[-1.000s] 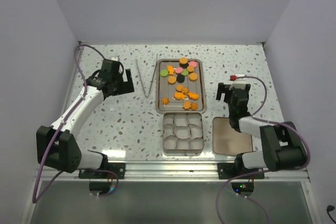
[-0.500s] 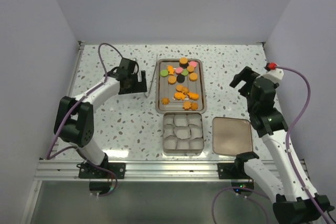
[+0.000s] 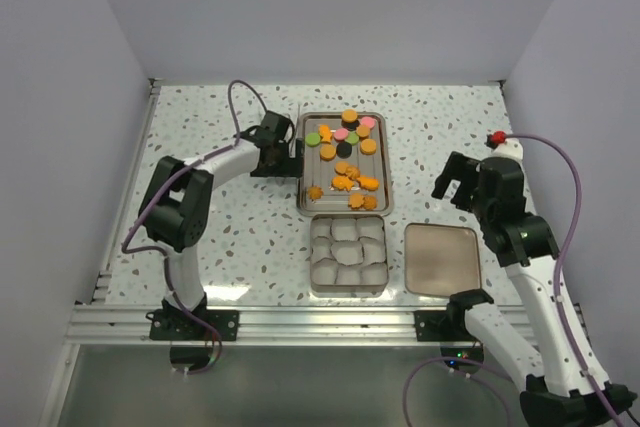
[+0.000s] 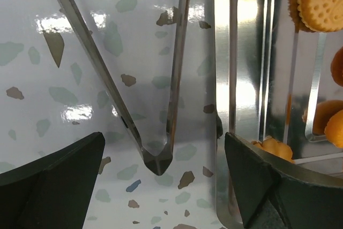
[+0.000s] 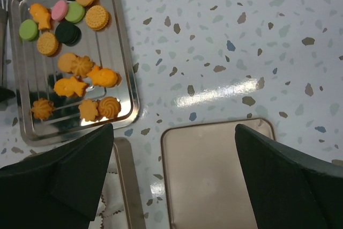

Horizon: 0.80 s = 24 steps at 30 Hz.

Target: Pack the cookies

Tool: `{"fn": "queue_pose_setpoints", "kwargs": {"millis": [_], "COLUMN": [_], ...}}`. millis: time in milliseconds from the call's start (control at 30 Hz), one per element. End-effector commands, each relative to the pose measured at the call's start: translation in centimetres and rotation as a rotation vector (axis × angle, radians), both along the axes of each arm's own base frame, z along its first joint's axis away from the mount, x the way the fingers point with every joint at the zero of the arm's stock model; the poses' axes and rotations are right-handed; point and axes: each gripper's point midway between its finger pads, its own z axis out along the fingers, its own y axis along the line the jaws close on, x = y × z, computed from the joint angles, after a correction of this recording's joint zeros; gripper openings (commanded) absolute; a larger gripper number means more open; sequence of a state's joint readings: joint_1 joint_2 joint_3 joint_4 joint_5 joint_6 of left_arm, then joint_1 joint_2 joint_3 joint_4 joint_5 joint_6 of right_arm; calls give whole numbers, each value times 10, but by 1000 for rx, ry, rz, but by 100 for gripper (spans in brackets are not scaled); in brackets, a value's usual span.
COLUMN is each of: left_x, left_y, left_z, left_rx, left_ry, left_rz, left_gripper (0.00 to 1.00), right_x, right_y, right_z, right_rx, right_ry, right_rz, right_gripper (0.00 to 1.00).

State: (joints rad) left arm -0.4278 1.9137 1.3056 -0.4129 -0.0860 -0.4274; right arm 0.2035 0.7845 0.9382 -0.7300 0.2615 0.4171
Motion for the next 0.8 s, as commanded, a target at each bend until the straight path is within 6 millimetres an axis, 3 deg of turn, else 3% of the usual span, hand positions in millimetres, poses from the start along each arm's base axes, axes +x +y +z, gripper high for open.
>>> {"fn": "queue_pose_setpoints", "kwargs": {"millis": [0,467,767], "left_x": [24,40,49], "left_y": [5,11,16], "left_z": [11,7,-7], "left_rx": [21,51,25], "left_ry": [-62,-69,-44], "left_rz": [59,94,123], "left_gripper": [100,100,90], "right_x": [-3,6,7], "right_y": [6,6,5], "right_z": [7,-1,-7], "right_rx": [-20,-60,-74], "right_ry": [1,28,48], "right_rz": [70,96,100], "right_gripper": [99,99,99]}}
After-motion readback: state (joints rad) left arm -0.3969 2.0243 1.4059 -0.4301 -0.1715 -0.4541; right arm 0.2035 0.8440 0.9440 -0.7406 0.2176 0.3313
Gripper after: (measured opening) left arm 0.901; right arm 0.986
